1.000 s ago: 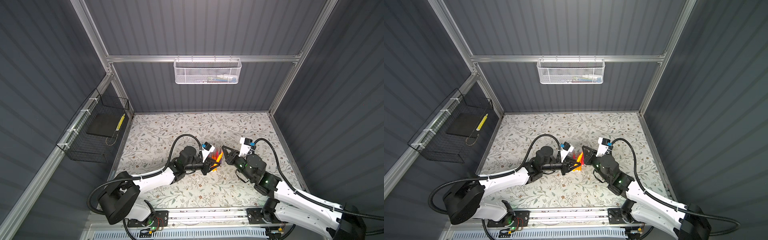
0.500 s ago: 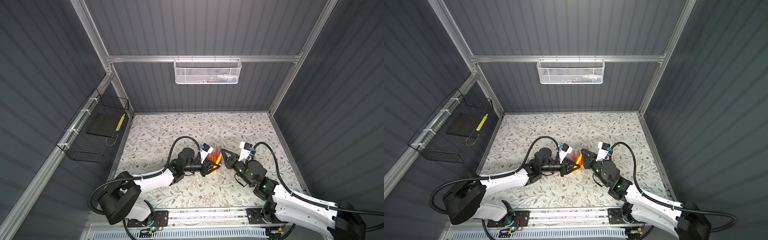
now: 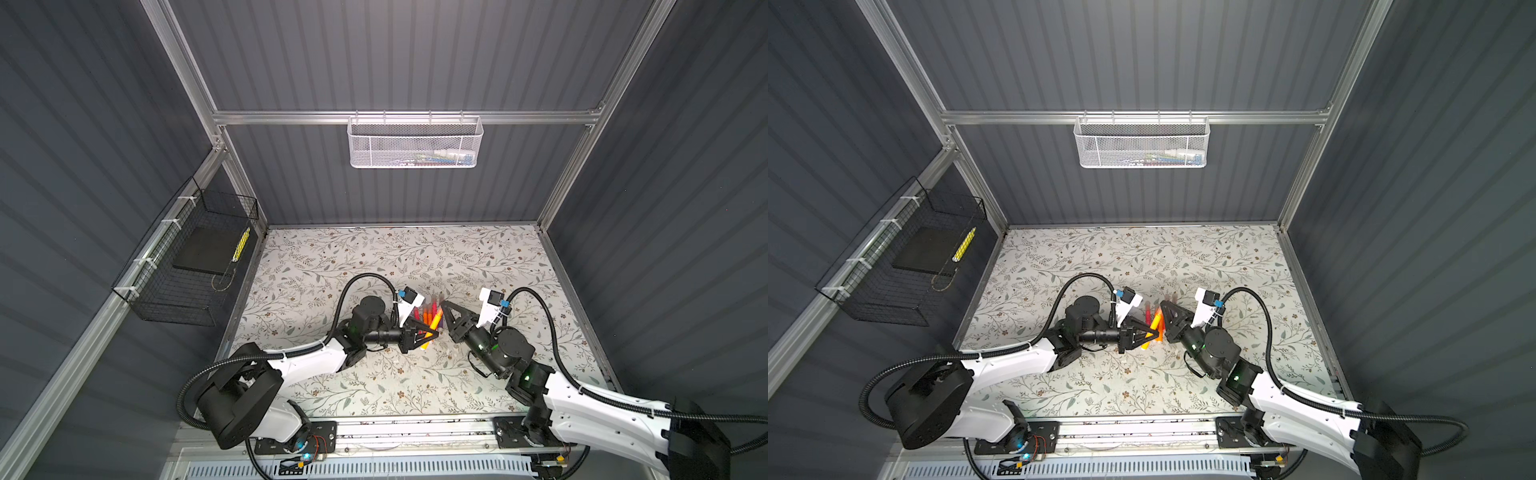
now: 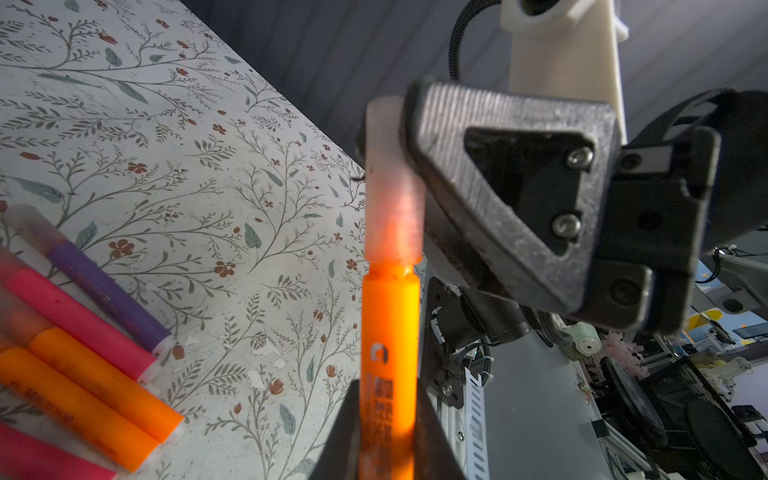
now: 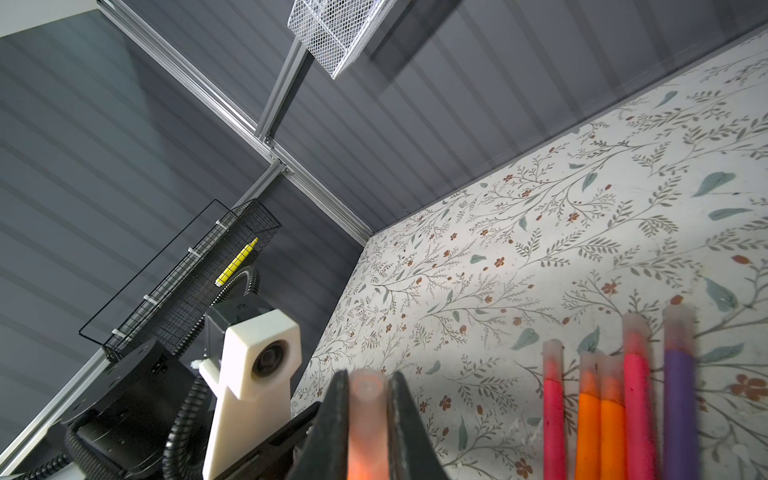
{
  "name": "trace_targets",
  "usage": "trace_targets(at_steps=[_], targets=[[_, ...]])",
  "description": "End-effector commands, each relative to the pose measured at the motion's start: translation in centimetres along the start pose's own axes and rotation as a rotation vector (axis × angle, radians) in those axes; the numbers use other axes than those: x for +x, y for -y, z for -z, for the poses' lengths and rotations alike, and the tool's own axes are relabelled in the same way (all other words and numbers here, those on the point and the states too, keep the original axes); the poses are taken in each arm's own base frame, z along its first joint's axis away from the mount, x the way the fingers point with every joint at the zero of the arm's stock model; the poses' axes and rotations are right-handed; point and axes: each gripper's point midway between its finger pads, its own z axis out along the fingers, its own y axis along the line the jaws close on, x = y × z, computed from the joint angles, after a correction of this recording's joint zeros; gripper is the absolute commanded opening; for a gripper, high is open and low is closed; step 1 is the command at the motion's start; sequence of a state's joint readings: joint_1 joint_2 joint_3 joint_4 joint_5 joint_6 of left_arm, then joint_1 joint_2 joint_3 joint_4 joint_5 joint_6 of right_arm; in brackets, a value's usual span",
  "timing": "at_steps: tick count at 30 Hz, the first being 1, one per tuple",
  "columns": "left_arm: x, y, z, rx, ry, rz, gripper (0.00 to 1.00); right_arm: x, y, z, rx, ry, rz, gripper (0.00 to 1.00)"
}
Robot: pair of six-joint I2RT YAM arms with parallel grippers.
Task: Insert the pens into the pen caps
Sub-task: 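Lower the pink cap onto the orange marker tip with the right gripper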
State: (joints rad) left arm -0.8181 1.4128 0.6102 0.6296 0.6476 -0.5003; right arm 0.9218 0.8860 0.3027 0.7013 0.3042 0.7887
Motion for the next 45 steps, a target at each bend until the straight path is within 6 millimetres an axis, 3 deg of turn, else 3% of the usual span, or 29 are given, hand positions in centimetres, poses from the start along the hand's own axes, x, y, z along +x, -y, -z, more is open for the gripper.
trace_targets(at_steps=[1, 10, 19, 22, 28, 31, 37, 45], targets=[[-3.2, 0.8, 0.9, -0.005, 0.11, -0.064, 0.0, 2.6, 1.0, 0.4, 0.015, -0.085, 0.021, 0.16], [-3.3, 1.1, 1.2, -0.002, 0.115, -0.083, 0.0, 2.3, 1.7, 0.9, 0.048, -0.072, 0.02, 0.31], [-3.2, 1.0, 1.2, -0.009, 0.116, -0.087, 0.0, 1.9, 1.8, 1.3, 0.053, -0.062, 0.025, 0.33], [-3.2, 0.9, 1.2, -0.011, 0.117, -0.093, 0.0, 1.2, 1.0, 1.6, 0.03, -0.048, 0.038, 0.35], [-3.2, 0.8, 1.5, -0.03, 0.122, -0.112, 0.0, -1.6, -0.9, 2.5, -0.017, 0.025, 0.035, 0.53], [-3.3, 0.9, 1.6, -0.034, 0.122, -0.12, 0.0, -2.8, -2.5, 2.0, -0.025, 0.024, 0.057, 0.59], [-3.3, 0.9, 1.7, -0.044, 0.122, -0.128, 0.0, -2.7, -4.3, -0.4, -0.021, -0.04, 0.098, 0.59], [-3.2, 1.0, 1.6, -0.044, 0.117, -0.129, 0.0, -2.3, -3.9, -1.6, 0.003, -0.054, 0.099, 0.54]])
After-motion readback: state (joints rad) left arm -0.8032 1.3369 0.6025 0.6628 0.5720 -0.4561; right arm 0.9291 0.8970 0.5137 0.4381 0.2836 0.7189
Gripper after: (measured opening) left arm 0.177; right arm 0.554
